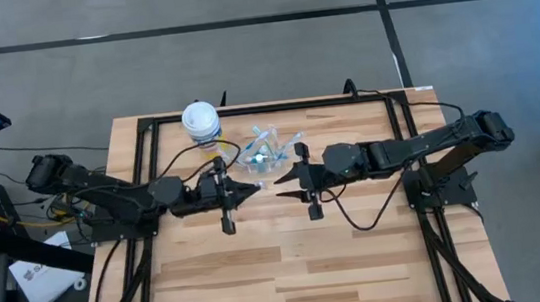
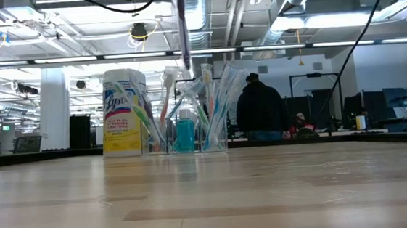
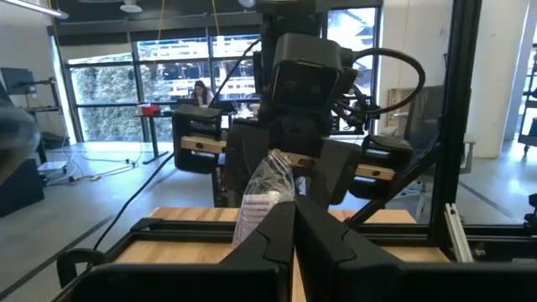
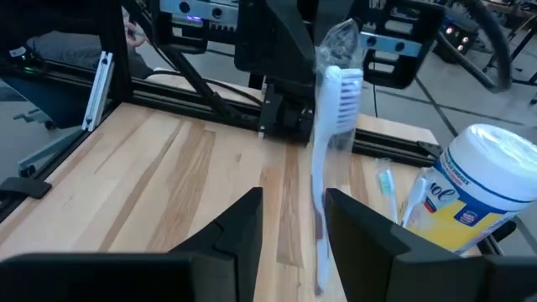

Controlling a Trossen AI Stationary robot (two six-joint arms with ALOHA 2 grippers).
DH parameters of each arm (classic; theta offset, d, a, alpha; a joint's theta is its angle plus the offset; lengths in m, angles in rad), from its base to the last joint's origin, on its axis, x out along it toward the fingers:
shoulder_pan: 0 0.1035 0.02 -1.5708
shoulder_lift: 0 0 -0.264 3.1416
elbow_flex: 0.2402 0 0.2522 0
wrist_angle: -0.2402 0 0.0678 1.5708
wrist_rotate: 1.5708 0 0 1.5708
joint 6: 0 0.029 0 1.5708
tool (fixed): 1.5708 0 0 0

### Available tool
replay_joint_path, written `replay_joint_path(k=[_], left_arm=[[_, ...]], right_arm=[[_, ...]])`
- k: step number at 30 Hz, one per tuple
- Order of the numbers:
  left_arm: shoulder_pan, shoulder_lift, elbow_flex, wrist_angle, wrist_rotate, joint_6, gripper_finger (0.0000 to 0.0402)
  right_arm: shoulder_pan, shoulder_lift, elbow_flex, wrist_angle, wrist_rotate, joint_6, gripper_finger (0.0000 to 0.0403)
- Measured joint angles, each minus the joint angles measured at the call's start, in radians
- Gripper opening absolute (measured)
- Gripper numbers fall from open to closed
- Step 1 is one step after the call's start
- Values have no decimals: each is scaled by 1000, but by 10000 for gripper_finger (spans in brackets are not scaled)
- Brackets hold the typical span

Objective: Pick & Place toothbrushing station
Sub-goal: Put the purple toothbrush into the transparent organizer

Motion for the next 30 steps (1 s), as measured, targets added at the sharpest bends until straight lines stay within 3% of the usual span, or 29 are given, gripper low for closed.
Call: replay_joint_path(k=[11, 30], left_arm=[[46, 94, 67, 19, 59, 2, 0], [57, 95, 73, 44, 113, 3, 0]], right_arm=[[0, 0, 0, 18, -2, 0, 121], [-46, 34, 1, 51, -2, 11, 121]])
